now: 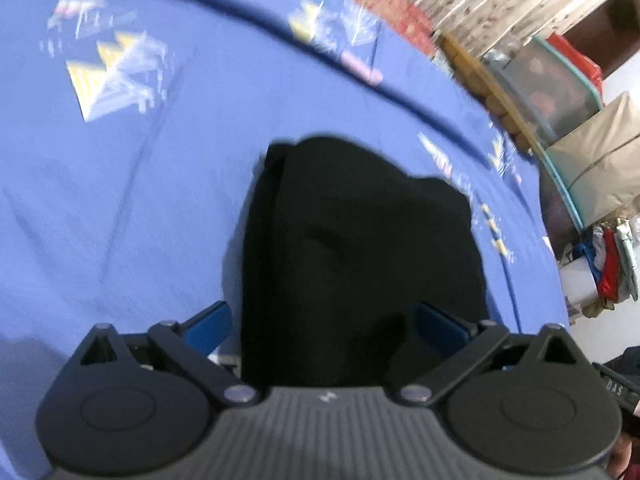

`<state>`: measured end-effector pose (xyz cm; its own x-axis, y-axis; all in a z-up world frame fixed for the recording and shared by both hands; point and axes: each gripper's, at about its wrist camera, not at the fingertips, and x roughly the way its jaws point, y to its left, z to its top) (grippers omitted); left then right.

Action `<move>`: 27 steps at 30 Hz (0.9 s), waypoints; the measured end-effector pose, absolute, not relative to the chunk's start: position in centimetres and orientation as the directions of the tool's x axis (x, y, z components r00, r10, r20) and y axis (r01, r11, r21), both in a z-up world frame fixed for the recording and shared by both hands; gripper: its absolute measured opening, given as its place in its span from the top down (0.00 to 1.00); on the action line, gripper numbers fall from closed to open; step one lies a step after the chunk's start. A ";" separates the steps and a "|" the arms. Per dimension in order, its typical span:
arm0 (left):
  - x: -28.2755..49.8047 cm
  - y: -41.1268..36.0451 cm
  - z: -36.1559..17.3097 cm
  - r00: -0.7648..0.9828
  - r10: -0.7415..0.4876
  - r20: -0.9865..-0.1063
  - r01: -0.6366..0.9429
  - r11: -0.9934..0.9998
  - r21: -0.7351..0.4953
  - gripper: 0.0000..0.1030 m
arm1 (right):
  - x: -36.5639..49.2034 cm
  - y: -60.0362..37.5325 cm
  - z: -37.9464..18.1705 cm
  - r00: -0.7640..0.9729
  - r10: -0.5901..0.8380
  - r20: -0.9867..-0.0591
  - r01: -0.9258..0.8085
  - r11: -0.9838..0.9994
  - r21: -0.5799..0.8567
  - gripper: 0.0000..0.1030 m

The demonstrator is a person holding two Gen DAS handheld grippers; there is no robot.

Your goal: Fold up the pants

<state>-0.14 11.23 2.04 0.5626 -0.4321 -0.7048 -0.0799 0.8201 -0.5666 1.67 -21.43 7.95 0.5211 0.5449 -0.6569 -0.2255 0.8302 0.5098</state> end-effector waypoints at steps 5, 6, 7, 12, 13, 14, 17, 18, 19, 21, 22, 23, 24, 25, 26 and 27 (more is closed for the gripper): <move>0.0 10.7 -0.1 0.545 -0.466 -0.697 -0.097 0.791 -0.605 0.00 | 1.8 -21.0 6.4 0.452 0.535 -0.714 -0.177 0.838 0.516 0.19; 0.0 10.7 -0.2 0.547 -0.466 -0.695 -0.096 0.790 -0.605 0.00 | 1.8 -20.9 6.0 0.445 0.526 -0.725 -0.173 0.845 0.506 0.19; 0.0 10.7 -0.3 0.548 -0.466 -0.695 -0.094 0.791 -0.605 0.00 | 1.7 -20.8 5.9 0.446 0.524 -0.726 -0.175 0.846 0.504 0.17; -0.6 10.7 -0.6 0.575 -0.465 -0.673 -0.083 0.786 -0.613 0.00 | 1.2 -20.5 5.9 0.452 0.526 -0.721 -0.187 0.846 0.500 0.10; -0.7 10.8 -0.6 0.579 -0.463 -0.671 -0.081 0.786 -0.613 0.00 | 1.1 -20.4 5.9 0.454 0.523 -0.721 -0.191 0.848 0.495 0.09; -0.8 10.8 -0.6 0.583 -0.462 -0.668 -0.078 0.787 -0.612 0.00 | 1.0 -20.4 5.9 0.456 0.521 -0.722 -0.194 0.849 0.491 0.09; -1.0 10.9 -0.7 0.589 -0.463 -0.663 -0.070 0.788 -0.612 0.00 | 0.9 -20.5 5.9 0.459 0.520 -0.720 -0.189 0.849 0.493 0.09; -1.0 10.9 -0.7 0.590 -0.463 -0.661 -0.067 0.788 -0.612 0.00 | 0.9 -20.6 5.8 0.460 0.521 -0.719 -0.184 0.848 0.497 0.08; -1.0 10.9 -0.7 0.591 -0.464 -0.660 -0.065 0.788 -0.612 0.00 | 1.0 -20.7 5.8 0.460 0.524 -0.717 -0.181 0.846 0.502 0.07; -1.1 10.9 -0.7 0.593 -0.463 -0.658 -0.061 0.790 -0.610 0.00 | 1.0 -20.8 5.7 0.462 0.526 -0.715 -0.170 0.843 0.511 0.06; -1.3 10.9 -0.7 0.594 -0.463 -0.658 -0.059 0.791 -0.609 0.00 | 1.0 -20.8 5.7 0.463 0.525 -0.714 -0.165 0.842 0.513 0.06; -1.4 10.8 -0.7 0.595 -0.462 -0.657 -0.056 0.792 -0.608 0.00 | 1.0 -20.8 5.7 0.463 0.526 -0.714 -0.161 0.842 0.515 0.05; -1.4 10.8 -0.7 0.596 -0.462 -0.656 -0.053 0.793 -0.607 0.00 | 1.1 -20.7 5.7 0.462 0.527 -0.713 -0.159 0.840 0.518 0.04; -1.4 10.7 -0.7 0.597 -0.463 -0.655 -0.050 0.794 -0.606 0.00 | 1.1 -20.7 5.8 0.463 0.528 -0.712 -0.157 0.839 0.521 0.03; -1.4 10.7 -0.7 0.598 -0.463 -0.654 -0.048 0.794 -0.606 0.00 | 1.1 -20.8 5.7 0.463 0.529 -0.711 -0.153 0.838 0.523 0.03; -1.4 10.7 -0.7 0.599 -0.464 -0.653 -0.045 0.795 -0.605 0.00 | 1.1 -20.7 5.8 0.464 0.528 -0.711 -0.149 0.838 0.526 0.03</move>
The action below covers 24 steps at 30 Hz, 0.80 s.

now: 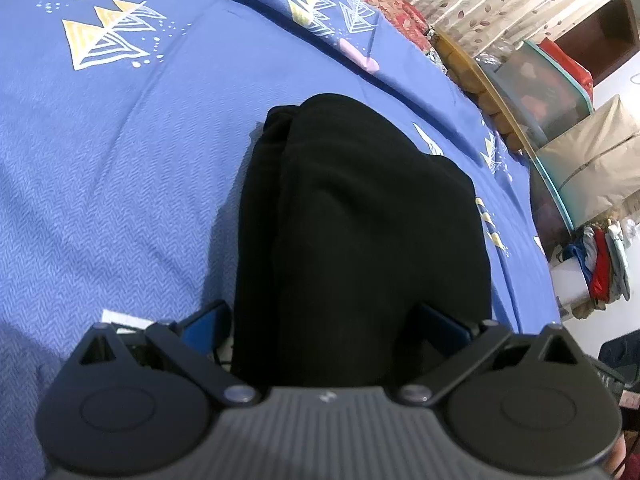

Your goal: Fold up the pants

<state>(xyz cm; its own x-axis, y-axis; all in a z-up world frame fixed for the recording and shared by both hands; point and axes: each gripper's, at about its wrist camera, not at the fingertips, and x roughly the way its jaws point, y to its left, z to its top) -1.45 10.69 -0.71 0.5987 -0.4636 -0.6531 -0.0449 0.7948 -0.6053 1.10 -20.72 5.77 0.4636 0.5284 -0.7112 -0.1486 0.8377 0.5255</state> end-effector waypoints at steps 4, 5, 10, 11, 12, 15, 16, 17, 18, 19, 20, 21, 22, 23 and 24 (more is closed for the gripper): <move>-1.7 10.5 -0.7 0.602 -0.460 -0.653 -0.035 0.802 -0.597 0.00 | 1.2 -20.8 5.7 0.464 0.531 -0.709 -0.131 0.833 0.538 0.02; -1.7 10.4 -0.7 0.603 -0.458 -0.654 -0.033 0.804 -0.594 0.00 | 1.2 -20.9 5.7 0.466 0.532 -0.707 -0.123 0.830 0.544 0.02; -1.6 10.3 -0.7 0.598 -0.459 -0.657 -0.027 0.808 -0.589 0.00 | 1.3 -21.4 5.5 0.470 0.553 -0.688 -0.093 0.806 0.585 0.00; -1.5 10.4 -0.7 0.595 -0.461 -0.659 -0.025 0.808 -0.588 0.00 | 1.3 -21.5 5.5 0.471 0.560 -0.682 -0.084 0.798 0.597 0.00; -1.5 10.4 -0.6 0.590 -0.464 -0.661 -0.023 0.809 -0.588 0.00 | 1.3 -21.7 5.4 0.471 0.564 -0.678 -0.075 0.792 0.607 0.00; -1.3 10.5 -0.6 0.582 -0.470 -0.663 -0.017 0.809 -0.588 0.00 | 1.4 -22.1 5.4 0.469 0.577 -0.668 -0.054 0.774 0.631 0.00; -1.3 10.5 -0.6 0.581 -0.471 -0.664 -0.015 0.810 -0.587 0.00 | 1.4 -22.3 5.3 0.469 0.582 -0.665 -0.047 0.768 0.639 0.00; -1.3 10.4 -0.6 0.580 -0.471 -0.665 -0.012 0.811 -0.585 0.00 | 1.4 -22.4 5.3 0.470 0.586 -0.660 -0.040 0.761 0.647 0.00; -1.2 10.4 -0.6 0.578 -0.471 -0.666 -0.010 0.812 -0.583 0.00 | 1.4 -22.6 5.3 0.470 0.591 -0.655 -0.032 0.753 0.657 0.00; -1.1 10.4 -0.6 0.576 -0.472 -0.667 -0.010 0.812 -0.583 0.00 | 1.4 -22.7 5.2 0.470 0.595 -0.652 -0.027 0.748 0.663 0.00; -1.1 10.4 -0.6 0.574 -0.473 -0.668 -0.010 0.812 -0.583 0.00 | 1.3 -22.8 5.2 0.470 0.598 -0.649 -0.023 0.743 0.669 0.00; -1.1 10.4 -0.6 0.573 -0.473 -0.669 -0.009 0.813 -0.583 0.00 | 1.3 -22.8 5.2 0.470 0.601 -0.647 -0.023 0.741 0.671 0.00; -1.1 10.4 -0.5 0.572 -0.473 -0.670 -0.008 0.813 -0.582 0.00 | 1.3 -22.9 5.2 0.469 0.603 -0.646 -0.023 0.739 0.673 0.00; -1.1 10.4 -0.6 0.571 -0.473 -0.671 -0.006 0.815 -0.579 0.00 | 1.2 -23.0 5.3 0.469 0.604 -0.645 -0.024 0.738 0.674 0.00; -1.1 10.3 -0.5 0.569 -0.472 -0.674 -0.002 0.818 -0.575 0.00 | 1.2 -23.0 5.3 0.469 0.605 -0.643 -0.025 0.737 0.675 0.00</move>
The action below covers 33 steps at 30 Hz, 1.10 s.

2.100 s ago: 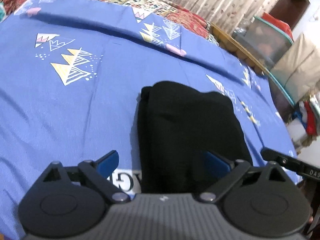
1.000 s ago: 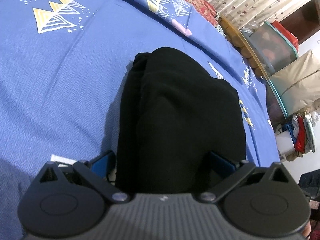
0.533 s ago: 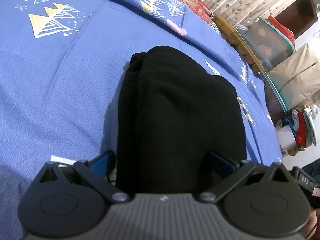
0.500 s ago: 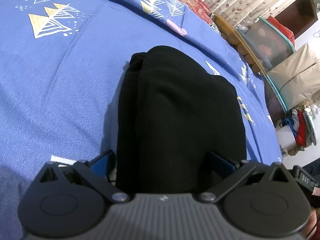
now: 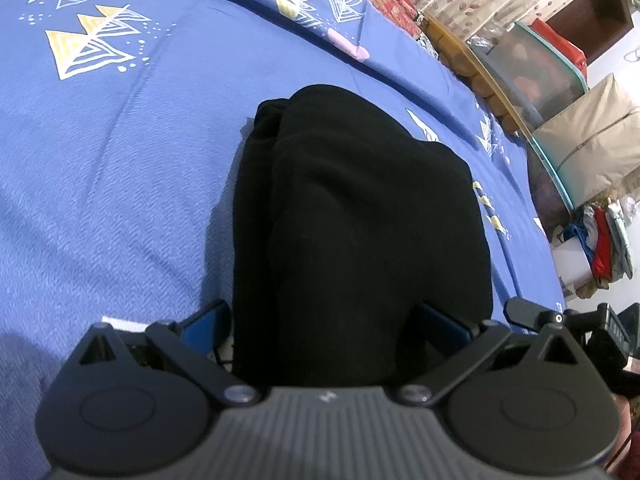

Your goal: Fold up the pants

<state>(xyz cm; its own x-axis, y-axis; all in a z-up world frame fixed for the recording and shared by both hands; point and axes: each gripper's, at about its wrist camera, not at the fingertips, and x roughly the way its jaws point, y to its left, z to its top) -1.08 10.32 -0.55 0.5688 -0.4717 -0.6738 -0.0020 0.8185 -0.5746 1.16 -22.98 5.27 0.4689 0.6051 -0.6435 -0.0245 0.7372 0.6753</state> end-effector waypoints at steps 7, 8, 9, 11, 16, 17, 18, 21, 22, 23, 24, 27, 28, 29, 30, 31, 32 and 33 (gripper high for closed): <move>-1.0 10.2 -0.5 0.560 -0.468 -0.684 0.010 0.829 -0.559 0.00 | 1.1 -23.0 5.3 0.460 0.612 -0.643 -0.017 0.730 0.683 0.00; -1.1 10.3 -0.5 0.561 -0.469 -0.682 0.009 0.828 -0.561 0.00 | 1.1 -23.1 5.3 0.459 0.614 -0.642 -0.016 0.728 0.685 0.00; -1.1 10.2 -0.5 0.562 -0.468 -0.682 0.011 0.829 -0.560 0.00 | 1.1 -23.1 5.3 0.458 0.616 -0.641 -0.014 0.725 0.688 0.00; -1.1 10.2 -0.5 0.564 -0.464 -0.683 0.009 0.831 -0.556 0.00 | 1.1 -23.3 5.3 0.456 0.620 -0.638 -0.009 0.721 0.693 0.00; -1.2 10.1 -0.5 0.568 -0.457 -0.684 0.006 0.834 -0.552 0.00 | 1.1 -23.4 5.4 0.453 0.624 -0.637 -0.005 0.716 0.698 0.00; -1.3 10.0 -0.5 0.571 -0.455 -0.683 0.006 0.835 -0.551 0.00 | 1.1 -23.4 5.4 0.452 0.625 -0.637 -0.005 0.715 0.699 0.00; -1.4 10.0 -0.5 0.575 -0.453 -0.682 0.005 0.835 -0.550 0.00 | 1.1 -23.4 5.4 0.452 0.626 -0.636 -0.004 0.714 0.700 0.00; -1.6 9.9 -0.5 0.582 -0.444 -0.681 0.005 0.839 -0.543 0.00 | 1.1 -23.5 5.4 0.450 0.630 -0.633 -0.004 0.710 0.704 0.00; -1.7 9.9 -0.5 0.583 -0.443 -0.681 0.005 0.840 -0.542 0.00 | 1.0 -23.6 5.3 0.450 0.630 -0.632 -0.005 0.710 0.704 0.00; -1.7 9.9 -0.5 0.583 -0.442 -0.681 0.004 0.840 -0.542 0.00 | 1.0 -23.6 5.3 0.450 0.630 -0.633 -0.005 0.710 0.704 0.00; -1.7 9.9 -0.4 0.584 -0.442 -0.681 0.003 0.840 -0.543 0.00 | 1.0 -23.6 5.3 0.450 0.630 -0.633 -0.005 0.710 0.704 0.00; -1.7 9.9 -0.4 0.583 -0.442 -0.681 0.003 0.840 -0.543 0.00 | 1.0 -23.7 5.4 0.451 0.631 -0.631 -0.008 0.710 0.705 0.00; -1.7 9.9 -0.4 0.583 -0.443 -0.681 0.003 0.840 -0.543 0.00 | 0.9 -23.7 5.4 0.451 0.632 -0.630 -0.007 0.708 0.706 0.00; -1.7 9.9 -0.4 0.583 -0.443 -0.681 0.003 0.839 -0.544 0.00 | 0.9 -23.8 5.4 0.452 0.633 -0.628 -0.006 0.706 0.708 0.00; -1.7 9.9 -0.5 0.584 -0.444 -0.680 0.003 0.838 -0.545 0.00 | 0.9 -23.8 5.4 0.453 0.634 -0.627 -0.005 0.705 0.710 0.00; -1.8 10.0 -0.4 0.584 -0.445 -0.679 0.002 0.837 -0.547 0.00 | 0.9 -23.8 5.4 0.453 0.635 -0.626 -0.005 0.704 0.710 0.00; -1.8 10.0 -0.4 0.585 -0.445 -0.678 0.002 0.837 -0.548 0.00 | 0.9 -23.8 5.4 0.454 0.635 -0.625 -0.004 0.703 0.711 0.00; -1.8 10.0 -0.4 0.586 -0.445 -0.677 0.002 0.836 -0.548 0.00 | 0.8 -23.8 5.4 0.455 0.634 -0.626 -0.005 0.704 0.710 0.00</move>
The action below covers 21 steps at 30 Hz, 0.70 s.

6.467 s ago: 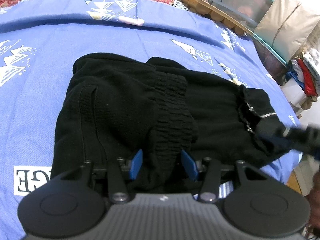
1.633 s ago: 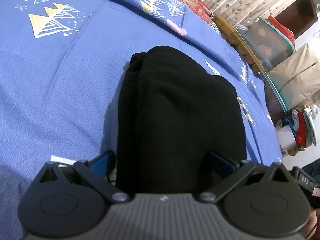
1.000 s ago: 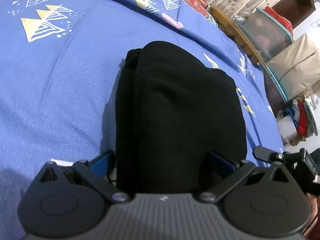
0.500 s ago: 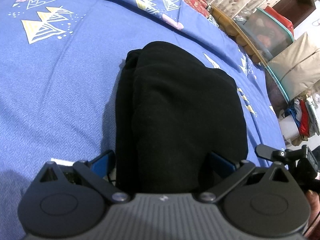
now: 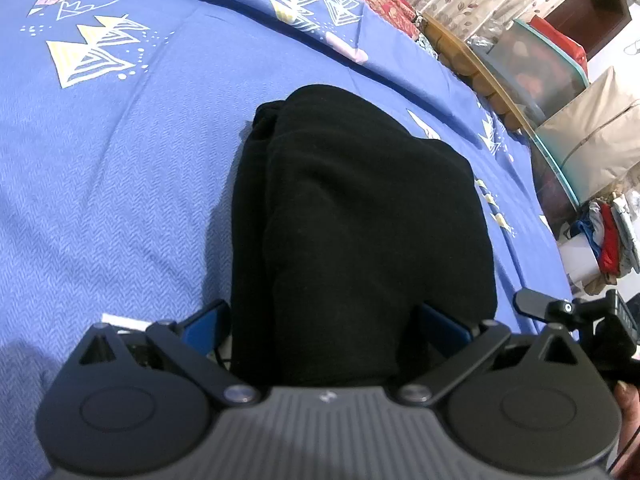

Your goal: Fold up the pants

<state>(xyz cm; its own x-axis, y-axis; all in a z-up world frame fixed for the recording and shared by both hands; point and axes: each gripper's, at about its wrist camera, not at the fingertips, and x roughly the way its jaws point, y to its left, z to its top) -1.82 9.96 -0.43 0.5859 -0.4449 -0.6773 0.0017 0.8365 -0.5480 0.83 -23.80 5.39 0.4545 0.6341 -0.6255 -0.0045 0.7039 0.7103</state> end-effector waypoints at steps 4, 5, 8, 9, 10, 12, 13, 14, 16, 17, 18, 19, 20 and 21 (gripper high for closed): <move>-1.9 9.9 -0.4 0.588 -0.444 -0.676 -0.001 0.836 -0.549 0.00 | 0.8 -23.8 5.4 0.456 0.635 -0.624 -0.005 0.703 0.711 0.00; -1.9 9.9 -0.4 0.588 -0.444 -0.676 -0.001 0.836 -0.549 0.00 | 0.8 -23.8 5.4 0.457 0.635 -0.623 -0.005 0.702 0.712 0.00; -1.9 10.0 -0.5 0.587 -0.444 -0.677 -0.001 0.836 -0.549 0.00 | 0.8 -23.9 5.3 0.458 0.638 -0.620 -0.007 0.699 0.715 0.00; -1.9 10.0 -0.5 0.587 -0.444 -0.677 -0.001 0.836 -0.549 0.00 | 0.8 -23.9 5.3 0.458 0.638 -0.619 -0.007 0.699 0.715 0.00; -1.9 10.0 -0.5 0.587 -0.444 -0.677 -0.001 0.835 -0.550 0.00 | 0.8 -23.9 5.3 0.459 0.638 -0.618 -0.008 0.698 0.716 0.00; -1.9 10.0 -0.5 0.587 -0.444 -0.677 -0.004 0.835 -0.551 0.00 | 0.8 -24.0 5.3 0.459 0.640 -0.616 -0.009 0.697 0.717 0.00; -1.9 10.1 -0.5 0.587 -0.444 -0.677 -0.005 0.834 -0.552 0.00 | 0.8 -24.0 5.3 0.460 0.640 -0.616 -0.009 0.697 0.717 0.00; -1.9 10.1 -0.5 0.587 -0.445 -0.677 -0.006 0.833 -0.553 0.00 | 0.8 -24.0 5.3 0.460 0.640 -0.615 -0.009 0.696 0.718 0.00; -1.9 10.0 -0.4 0.587 -0.445 -0.676 -0.007 0.832 -0.554 0.00 | 0.8 -24.0 5.3 0.460 0.640 -0.615 -0.010 0.696 0.718 0.00; -1.9 10.0 -0.5 0.588 -0.444 -0.676 -0.009 0.832 -0.554 0.00 | 0.8 -24.0 5.3 0.460 0.640 -0.615 -0.009 0.696 0.718 0.00; -1.9 9.9 -0.5 0.588 -0.443 -0.676 -0.010 0.833 -0.554 0.00 | 0.7 -24.0 5.3 0.460 0.640 -0.615 -0.009 0.696 0.718 0.00; -1.9 9.9 -0.4 0.589 -0.442 -0.677 -0.010 0.833 -0.553 0.00 | 0.7 -24.0 5.3 0.460 0.640 -0.615 -0.009 0.696 0.718 0.00; -1.9 9.9 -0.5 0.589 -0.442 -0.677 -0.011 0.833 -0.554 0.00 | 0.7 -24.0 5.3 0.461 0.640 -0.615 -0.009 0.696 0.718 0.00; -1.9 9.9 -0.4 0.589 -0.442 -0.677 -0.011 0.833 -0.554 0.00 | 0.7 -24.0 5.3 0.460 0.640 -0.615 -0.009 0.696 0.718 0.00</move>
<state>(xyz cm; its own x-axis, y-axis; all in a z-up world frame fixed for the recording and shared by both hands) -1.92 9.88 -0.45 0.5892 -0.4418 -0.6765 -0.0113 0.8327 -0.5536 0.74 -24.05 5.33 0.4600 0.6405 -0.6150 -0.0094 0.6961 0.7179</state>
